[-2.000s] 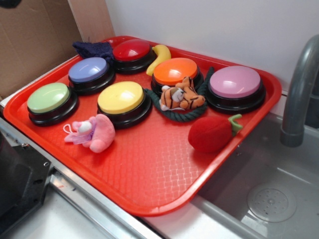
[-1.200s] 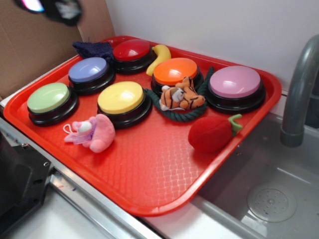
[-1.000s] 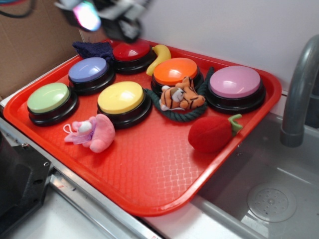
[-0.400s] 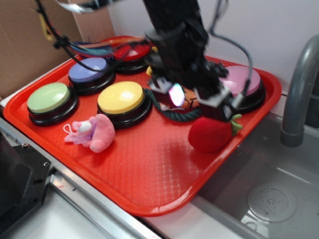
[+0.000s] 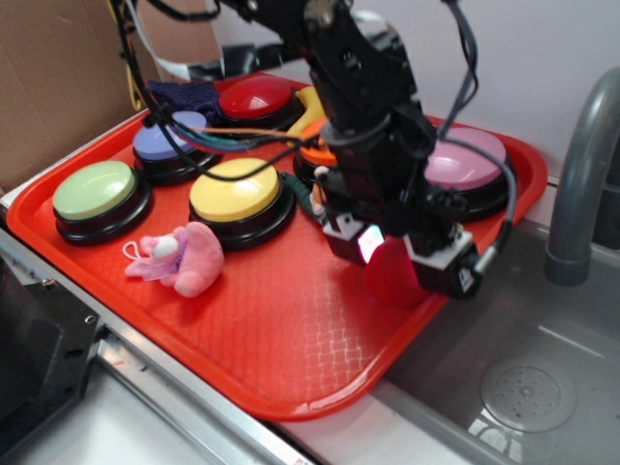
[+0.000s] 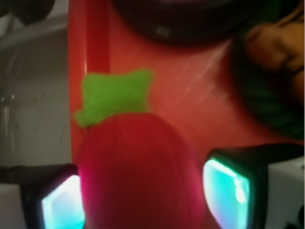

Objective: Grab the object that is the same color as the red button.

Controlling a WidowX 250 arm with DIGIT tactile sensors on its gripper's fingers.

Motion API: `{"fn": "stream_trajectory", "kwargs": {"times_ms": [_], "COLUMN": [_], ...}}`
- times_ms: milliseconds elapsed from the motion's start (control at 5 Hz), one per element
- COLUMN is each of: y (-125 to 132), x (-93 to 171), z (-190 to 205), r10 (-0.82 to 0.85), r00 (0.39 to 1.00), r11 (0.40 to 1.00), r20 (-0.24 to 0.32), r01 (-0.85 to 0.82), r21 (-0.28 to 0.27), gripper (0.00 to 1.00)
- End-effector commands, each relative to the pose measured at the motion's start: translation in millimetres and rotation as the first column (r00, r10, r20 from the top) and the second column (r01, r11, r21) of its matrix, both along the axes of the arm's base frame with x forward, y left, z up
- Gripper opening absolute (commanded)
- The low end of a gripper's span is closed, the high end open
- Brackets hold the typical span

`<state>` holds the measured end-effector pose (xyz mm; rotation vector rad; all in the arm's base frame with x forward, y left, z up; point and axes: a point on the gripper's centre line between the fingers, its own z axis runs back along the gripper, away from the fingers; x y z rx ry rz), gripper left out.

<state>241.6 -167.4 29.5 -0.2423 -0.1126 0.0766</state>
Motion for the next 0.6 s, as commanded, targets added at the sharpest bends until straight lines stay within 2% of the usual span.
{"fn": "stream_trajectory", "kwargs": {"times_ms": [0,200,400], "y": [-1,8,21], "x": [4,6,6], "z": [15,31,59], "r10": [0.047,-0.025,-0.137], "r00": [0.996,0.996,0.988], "r11": [0.999,0.999,0.983], "r20": [0.072,0.088,0.076], "r01": [-0.045,0.021,0.127], "r21": [-0.024,0.040,0.129], "gripper": [0.00,0.00,0.00]}}
